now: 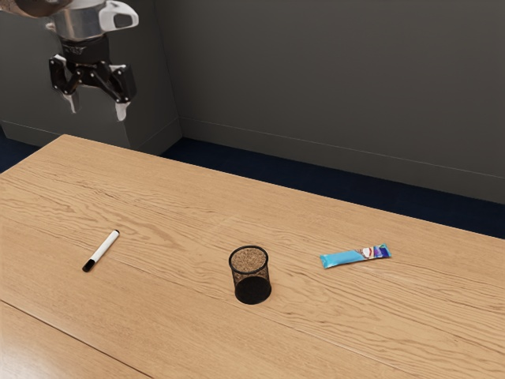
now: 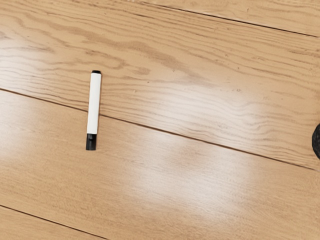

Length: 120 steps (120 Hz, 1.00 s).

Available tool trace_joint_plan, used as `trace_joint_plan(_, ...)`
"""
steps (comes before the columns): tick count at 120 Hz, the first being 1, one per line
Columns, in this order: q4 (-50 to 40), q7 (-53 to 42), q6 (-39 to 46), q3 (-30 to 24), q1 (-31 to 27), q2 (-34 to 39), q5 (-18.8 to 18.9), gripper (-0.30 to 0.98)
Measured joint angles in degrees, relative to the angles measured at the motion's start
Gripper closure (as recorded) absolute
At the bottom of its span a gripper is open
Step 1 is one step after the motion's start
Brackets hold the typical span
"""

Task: Put the marker into the pen holder.

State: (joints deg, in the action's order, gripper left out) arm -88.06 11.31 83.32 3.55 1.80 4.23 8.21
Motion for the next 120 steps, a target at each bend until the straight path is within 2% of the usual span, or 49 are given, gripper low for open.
trace_joint_plan(24,-2.1,1.4,2.9,1.6,0.1,0.4,-0.3,0.0)
trace_joint_plan(45,-14.2,2.2,5.0,2.6,-12.3,0.4,-0.6,0.0)
trace_joint_plan(62,-19.0,1.2,10.6,3.8,-14.5,-5.4,-0.6,0.0)
trace_joint_plan(85,-19.9,-3.1,20.1,4.2,-16.3,-15.0,-1.7,0.0)
trace_joint_plan(120,-18.6,-11.4,30.1,4.2,-17.9,-25.3,-6.7,0.0)
